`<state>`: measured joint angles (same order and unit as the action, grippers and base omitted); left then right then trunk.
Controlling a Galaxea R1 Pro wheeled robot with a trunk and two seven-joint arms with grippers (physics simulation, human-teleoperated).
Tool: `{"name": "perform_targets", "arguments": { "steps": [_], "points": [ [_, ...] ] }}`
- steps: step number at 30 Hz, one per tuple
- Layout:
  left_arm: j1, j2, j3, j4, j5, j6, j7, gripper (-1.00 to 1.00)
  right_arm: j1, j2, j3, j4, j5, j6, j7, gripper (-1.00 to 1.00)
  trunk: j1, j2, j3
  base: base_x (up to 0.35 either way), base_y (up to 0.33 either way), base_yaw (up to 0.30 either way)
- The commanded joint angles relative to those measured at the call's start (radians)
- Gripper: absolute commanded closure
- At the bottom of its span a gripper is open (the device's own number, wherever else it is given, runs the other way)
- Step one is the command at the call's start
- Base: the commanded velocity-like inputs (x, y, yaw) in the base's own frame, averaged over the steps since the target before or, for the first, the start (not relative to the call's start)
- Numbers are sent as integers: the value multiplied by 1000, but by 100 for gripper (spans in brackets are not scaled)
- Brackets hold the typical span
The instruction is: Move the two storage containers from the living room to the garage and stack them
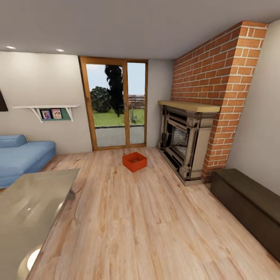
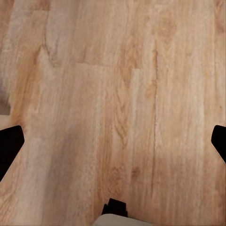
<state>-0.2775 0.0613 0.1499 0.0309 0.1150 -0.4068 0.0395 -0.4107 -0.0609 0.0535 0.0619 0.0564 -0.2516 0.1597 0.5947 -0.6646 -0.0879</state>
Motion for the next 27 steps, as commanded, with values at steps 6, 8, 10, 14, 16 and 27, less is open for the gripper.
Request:
{"name": "perform_targets", "arguments": {
  "steps": [6, 8, 10, 14, 16, 27],
  "points": [
    [-2, 0, 2, 3, 5, -6, -1, -100, -2, 0, 5, 4, 5, -8, 0, -100, 1, -1, -2, 321, -138, 9],
    [-2, -1, 2, 3, 5, -6, -1, -100, -2, 0, 5, 4, 5, -8, 0, -100, 1, -1, -2, 321, -141, 1],
    [-2, 0, 2, 3, 5, -6, -1, -100, -2, 0, 5, 4, 5, -8, 0, -100, 1, -1, -2, 321, -157, 0],
    [-2, 0, 2, 3, 5, -6, -1, -100, -2, 0, 5, 4, 5, -8, 0, -100, 1, -1, -2, 320, -172, 0],
    [-2, 0, 2, 3, 5, -6, -1, -100, -2, 0, 5, 4, 5, -8, 0, -100, 1, -1, -2, 320, -175, 0],
    [-2, 0, 2, 3, 5, -6, -1, -100, -2, 0, 5, 4, 5, -8, 0, -100, 1, -1, -2, 319, -175, 0]
  ]
}}
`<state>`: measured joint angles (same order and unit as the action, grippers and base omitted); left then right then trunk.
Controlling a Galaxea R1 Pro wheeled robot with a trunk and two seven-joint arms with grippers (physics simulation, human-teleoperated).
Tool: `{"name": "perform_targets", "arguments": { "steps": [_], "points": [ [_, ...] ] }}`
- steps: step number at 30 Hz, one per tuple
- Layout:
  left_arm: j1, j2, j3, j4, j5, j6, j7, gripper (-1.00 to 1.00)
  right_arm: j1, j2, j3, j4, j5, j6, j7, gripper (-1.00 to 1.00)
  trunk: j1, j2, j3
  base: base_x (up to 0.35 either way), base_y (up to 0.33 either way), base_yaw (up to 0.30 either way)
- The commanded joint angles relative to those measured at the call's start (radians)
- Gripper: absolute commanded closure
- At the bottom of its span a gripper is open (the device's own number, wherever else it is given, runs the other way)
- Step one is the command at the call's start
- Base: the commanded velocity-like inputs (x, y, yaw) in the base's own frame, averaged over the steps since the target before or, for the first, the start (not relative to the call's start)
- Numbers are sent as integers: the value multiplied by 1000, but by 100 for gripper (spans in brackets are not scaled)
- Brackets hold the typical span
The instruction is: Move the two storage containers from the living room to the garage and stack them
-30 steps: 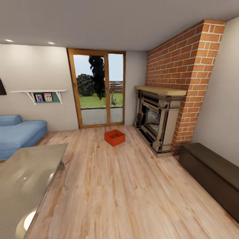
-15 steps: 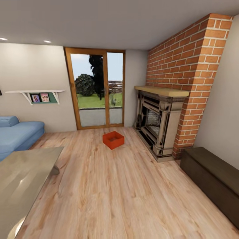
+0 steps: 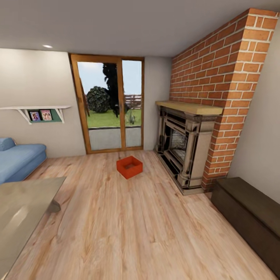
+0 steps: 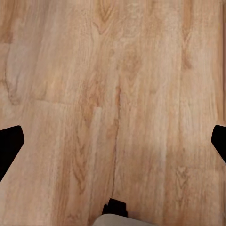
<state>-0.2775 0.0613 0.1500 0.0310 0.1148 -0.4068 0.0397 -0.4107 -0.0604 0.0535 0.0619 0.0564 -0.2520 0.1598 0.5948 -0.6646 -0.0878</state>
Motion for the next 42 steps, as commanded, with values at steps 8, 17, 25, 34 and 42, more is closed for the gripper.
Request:
{"name": "perform_targets", "arguments": {
  "steps": [8, 17, 25, 34, 42],
  "points": [
    [-2, -1, 2, 3, 5, -6, -1, -100, -2, -1, 5, 4, 4, -9, 0, -100, 1, -1, -2, 319, -175, 0],
    [-2, -1, 2, 3, 5, -6, -1, -100, -2, -1, 5, 4, 2, -9, 0, -100, 1, -1, -2, 318, -178, 0],
    [-2, 1, 2, 3, 5, -6, -6, -100, -2, -1, 5, 4, 3, -8, 0, -100, 1, -1, -2, 318, -172, 0],
    [-2, 0, 2, 3, 5, -6, -5, -100, -2, -1, 5, 4, 3, -8, 0, -100, 1, -1, -2, 318, -166, 0],
    [-2, -2, 2, 4, 5, -6, -3, -100, -2, 0, 5, 4, 5, -8, 0, -100, 1, -1, -2, 318, -165, 0]
  ]
}}
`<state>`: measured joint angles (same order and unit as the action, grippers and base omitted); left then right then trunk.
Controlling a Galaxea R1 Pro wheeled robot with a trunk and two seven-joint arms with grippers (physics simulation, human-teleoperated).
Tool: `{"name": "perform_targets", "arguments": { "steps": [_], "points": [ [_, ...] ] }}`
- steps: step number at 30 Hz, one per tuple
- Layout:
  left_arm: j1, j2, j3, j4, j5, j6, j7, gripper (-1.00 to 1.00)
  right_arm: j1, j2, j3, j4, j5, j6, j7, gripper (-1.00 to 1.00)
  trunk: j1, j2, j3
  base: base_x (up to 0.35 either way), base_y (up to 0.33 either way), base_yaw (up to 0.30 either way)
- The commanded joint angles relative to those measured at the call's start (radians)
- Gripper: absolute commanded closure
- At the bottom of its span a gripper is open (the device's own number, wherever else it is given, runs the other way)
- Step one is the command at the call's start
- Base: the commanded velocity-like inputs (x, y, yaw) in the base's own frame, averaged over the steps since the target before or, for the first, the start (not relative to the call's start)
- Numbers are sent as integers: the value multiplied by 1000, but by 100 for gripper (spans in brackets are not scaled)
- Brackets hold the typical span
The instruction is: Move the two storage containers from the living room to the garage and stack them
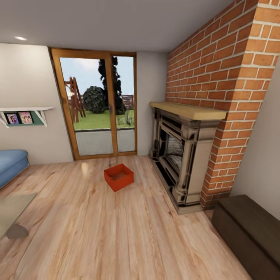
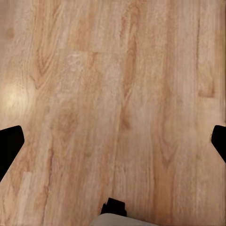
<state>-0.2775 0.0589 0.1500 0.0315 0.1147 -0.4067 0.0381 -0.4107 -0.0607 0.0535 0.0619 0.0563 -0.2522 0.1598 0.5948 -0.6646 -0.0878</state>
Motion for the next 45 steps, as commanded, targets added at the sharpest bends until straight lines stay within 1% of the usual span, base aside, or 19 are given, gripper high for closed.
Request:
{"name": "perform_targets", "arguments": {
  "steps": [1, 9, 45],
  "points": [
    [-2, 0, 2, 3, 5, -6, -1, -100, -2, 0, 5, 4, 5, -8, 0, -100, 1, -1, -2, 318, -165, 0],
    [-2, 0, 2, 2, 5, -6, -1, -100, -2, 0, 5, 4, 5, -9, 0, -100, 1, -1, -2, 318, -165, 104],
    [-2, 2, 2, 3, 5, -6, 0, -100, -2, 0, 5, 4, 5, -7, 0, -100, 1, -1, -2, 318, -162, 257]
  ]
}}
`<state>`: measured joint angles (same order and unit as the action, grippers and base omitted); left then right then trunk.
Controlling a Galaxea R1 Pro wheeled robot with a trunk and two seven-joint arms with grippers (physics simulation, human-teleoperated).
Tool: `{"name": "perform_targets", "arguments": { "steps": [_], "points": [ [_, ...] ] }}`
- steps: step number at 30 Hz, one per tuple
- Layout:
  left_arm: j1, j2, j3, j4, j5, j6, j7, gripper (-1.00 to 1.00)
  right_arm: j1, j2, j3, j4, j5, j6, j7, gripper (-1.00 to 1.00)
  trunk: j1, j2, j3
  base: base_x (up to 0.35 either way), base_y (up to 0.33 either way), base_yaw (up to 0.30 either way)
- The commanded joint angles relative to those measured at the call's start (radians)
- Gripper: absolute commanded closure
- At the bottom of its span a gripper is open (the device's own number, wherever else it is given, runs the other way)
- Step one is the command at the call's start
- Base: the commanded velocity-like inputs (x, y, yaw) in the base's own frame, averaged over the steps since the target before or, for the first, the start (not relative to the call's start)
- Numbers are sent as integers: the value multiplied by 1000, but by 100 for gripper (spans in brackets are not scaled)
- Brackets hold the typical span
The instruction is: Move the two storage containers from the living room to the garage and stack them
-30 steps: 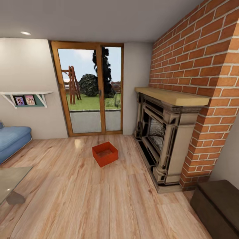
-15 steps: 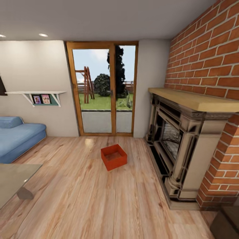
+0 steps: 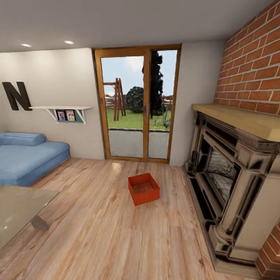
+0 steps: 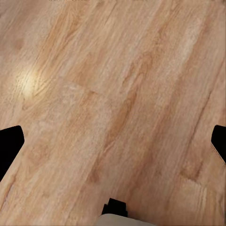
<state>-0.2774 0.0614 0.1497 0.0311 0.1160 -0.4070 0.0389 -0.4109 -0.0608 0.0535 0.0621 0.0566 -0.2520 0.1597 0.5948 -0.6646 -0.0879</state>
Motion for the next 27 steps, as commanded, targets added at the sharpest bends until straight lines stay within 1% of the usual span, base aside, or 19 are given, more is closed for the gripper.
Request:
{"name": "perform_targets", "arguments": {
  "steps": [1, 27],
  "points": [
    [-2, 0, 2, 3, 4, -6, -1, -100, -2, 0, 5, 4, 5, -7, 0, -100, 1, -1, -2, 318, -161, 258],
    [-2, -1, 2, 3, 4, -6, -1, -100, -2, 0, 5, 4, 5, -8, 0, -100, 1, -1, -2, 318, -161, 258]
  ]
}}
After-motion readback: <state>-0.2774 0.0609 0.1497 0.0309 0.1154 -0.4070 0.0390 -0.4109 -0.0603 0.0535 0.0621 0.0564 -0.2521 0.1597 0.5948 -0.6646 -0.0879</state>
